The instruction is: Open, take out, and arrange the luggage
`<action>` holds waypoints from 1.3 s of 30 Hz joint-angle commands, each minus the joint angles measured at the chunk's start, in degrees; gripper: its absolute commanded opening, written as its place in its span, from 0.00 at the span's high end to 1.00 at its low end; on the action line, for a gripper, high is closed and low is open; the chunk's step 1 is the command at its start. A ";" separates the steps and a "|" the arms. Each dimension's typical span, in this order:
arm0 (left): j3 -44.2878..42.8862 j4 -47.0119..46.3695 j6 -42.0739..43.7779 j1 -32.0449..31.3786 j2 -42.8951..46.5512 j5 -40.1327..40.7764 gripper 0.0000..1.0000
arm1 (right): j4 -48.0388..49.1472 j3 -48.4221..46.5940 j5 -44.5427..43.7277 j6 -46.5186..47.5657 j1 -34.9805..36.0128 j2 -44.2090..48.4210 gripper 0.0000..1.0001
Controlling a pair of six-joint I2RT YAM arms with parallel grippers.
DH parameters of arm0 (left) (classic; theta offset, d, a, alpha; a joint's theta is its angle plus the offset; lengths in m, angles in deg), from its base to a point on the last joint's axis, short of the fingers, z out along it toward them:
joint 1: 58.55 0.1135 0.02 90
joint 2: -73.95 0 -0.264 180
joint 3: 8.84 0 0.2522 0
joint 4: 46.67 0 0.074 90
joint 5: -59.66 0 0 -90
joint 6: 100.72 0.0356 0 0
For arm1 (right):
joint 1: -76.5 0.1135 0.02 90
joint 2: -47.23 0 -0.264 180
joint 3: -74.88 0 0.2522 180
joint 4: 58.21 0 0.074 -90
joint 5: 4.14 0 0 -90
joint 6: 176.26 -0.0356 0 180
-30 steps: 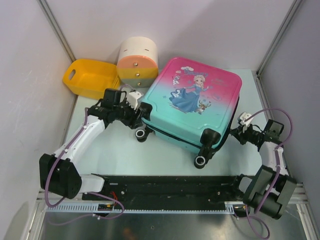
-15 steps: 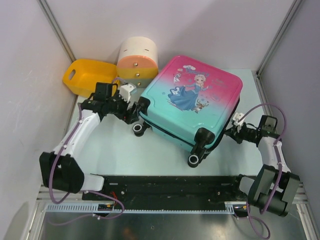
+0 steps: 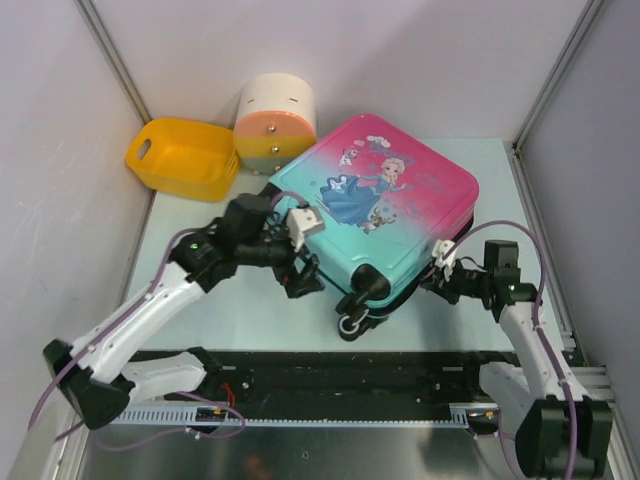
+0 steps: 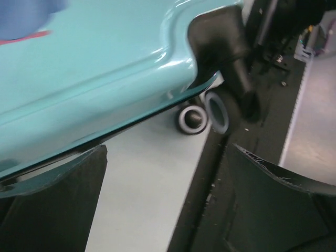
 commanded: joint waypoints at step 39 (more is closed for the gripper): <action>13.92 1.73 6.59 -6.91 -0.83 10.47 1.00 | 8.27 2.96 -21.00 -16.74 4.51 17.16 1.00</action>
